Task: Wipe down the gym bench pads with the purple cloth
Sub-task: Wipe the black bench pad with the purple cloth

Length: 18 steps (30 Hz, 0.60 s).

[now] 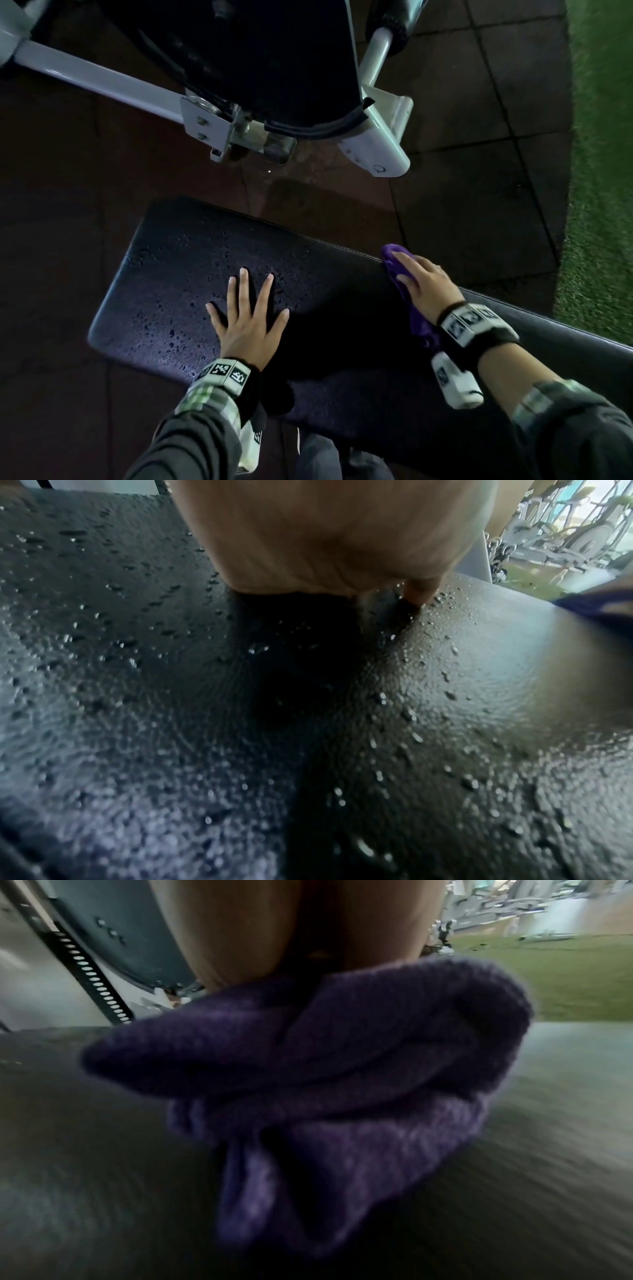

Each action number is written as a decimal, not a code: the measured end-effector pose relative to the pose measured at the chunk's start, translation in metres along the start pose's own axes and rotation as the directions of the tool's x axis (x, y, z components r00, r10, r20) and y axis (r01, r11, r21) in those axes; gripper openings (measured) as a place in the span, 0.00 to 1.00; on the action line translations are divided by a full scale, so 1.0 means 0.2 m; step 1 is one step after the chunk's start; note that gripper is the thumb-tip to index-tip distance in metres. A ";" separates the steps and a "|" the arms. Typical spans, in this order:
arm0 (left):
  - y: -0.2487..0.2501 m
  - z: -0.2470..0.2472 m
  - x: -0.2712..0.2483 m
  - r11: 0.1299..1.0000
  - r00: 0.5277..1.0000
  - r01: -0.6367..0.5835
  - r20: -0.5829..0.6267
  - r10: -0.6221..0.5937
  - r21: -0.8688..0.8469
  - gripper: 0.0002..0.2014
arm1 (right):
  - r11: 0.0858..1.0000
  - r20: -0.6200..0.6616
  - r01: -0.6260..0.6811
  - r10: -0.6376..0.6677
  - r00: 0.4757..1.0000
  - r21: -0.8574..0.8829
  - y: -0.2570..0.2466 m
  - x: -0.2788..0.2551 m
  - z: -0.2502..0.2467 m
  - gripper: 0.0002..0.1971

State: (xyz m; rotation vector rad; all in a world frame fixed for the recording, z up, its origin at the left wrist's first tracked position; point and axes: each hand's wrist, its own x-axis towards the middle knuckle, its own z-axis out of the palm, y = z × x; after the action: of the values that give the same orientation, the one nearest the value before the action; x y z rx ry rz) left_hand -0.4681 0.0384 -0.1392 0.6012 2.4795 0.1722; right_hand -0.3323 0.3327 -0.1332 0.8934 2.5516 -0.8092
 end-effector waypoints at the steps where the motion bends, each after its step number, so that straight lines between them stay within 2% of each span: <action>1: -0.02 -0.01 -0.01 1.000 0.999 -0.023 -0.037 0.023 -0.003 0.35 | 1.000 -0.052 -0.010 0.011 0.999 0.007 0.05 -0.06 0.00 0.23; 3: -0.09 -0.04 -0.02 0.999 0.993 -0.045 -0.113 0.047 0.019 0.35 | 1.000 -0.130 -0.012 0.014 0.991 0.014 0.12 -0.15 0.01 0.24; 4: -0.13 -0.06 -0.02 1.000 0.990 -0.018 -0.141 0.021 0.024 0.35 | 0.999 -0.130 -0.032 0.032 0.991 0.009 0.13 -0.17 0.02 0.24; 7: -0.29 -0.10 -0.03 0.985 0.972 0.170 -0.163 -0.169 -0.006 0.39 | 0.993 -0.101 -0.113 0.111 0.989 -0.015 0.10 -0.14 0.04 0.25; 9: -0.36 -0.11 -0.05 0.977 0.970 0.213 -0.121 -0.213 -0.009 0.40 | 0.992 -0.093 -0.128 0.125 0.988 -0.020 0.00 -0.06 0.03 0.24; 11: -0.37 -0.12 -0.05 0.981 0.977 0.196 -0.086 -0.196 -0.009 0.39 | 0.997 -0.065 -0.062 0.060 0.996 -0.035 -0.15 0.05 0.03 0.23; 14: -0.36 -0.12 -0.04 0.980 0.979 0.197 -0.060 -0.197 -0.006 0.39 | 0.989 0.016 0.105 -0.104 0.994 -0.107 -0.50 0.21 0.09 0.25; 16: -0.36 -0.13 -0.04 0.980 0.979 0.199 -0.055 -0.199 -0.003 0.38 | 0.960 0.086 0.214 -0.202 0.976 -0.180 -0.70 0.26 0.21 0.27; 18: -0.37 -0.13 -0.04 0.981 0.980 0.195 -0.038 -0.195 -0.011 0.38 | 0.897 0.142 0.348 -0.320 0.937 -0.274 -0.81 0.21 0.32 0.34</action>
State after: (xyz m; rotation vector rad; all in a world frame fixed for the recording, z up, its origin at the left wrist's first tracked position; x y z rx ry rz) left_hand -0.5057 -0.0305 -0.1319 0.3513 2.5561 0.1166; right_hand -0.4627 0.2101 -0.1376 0.3192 2.6824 -0.5166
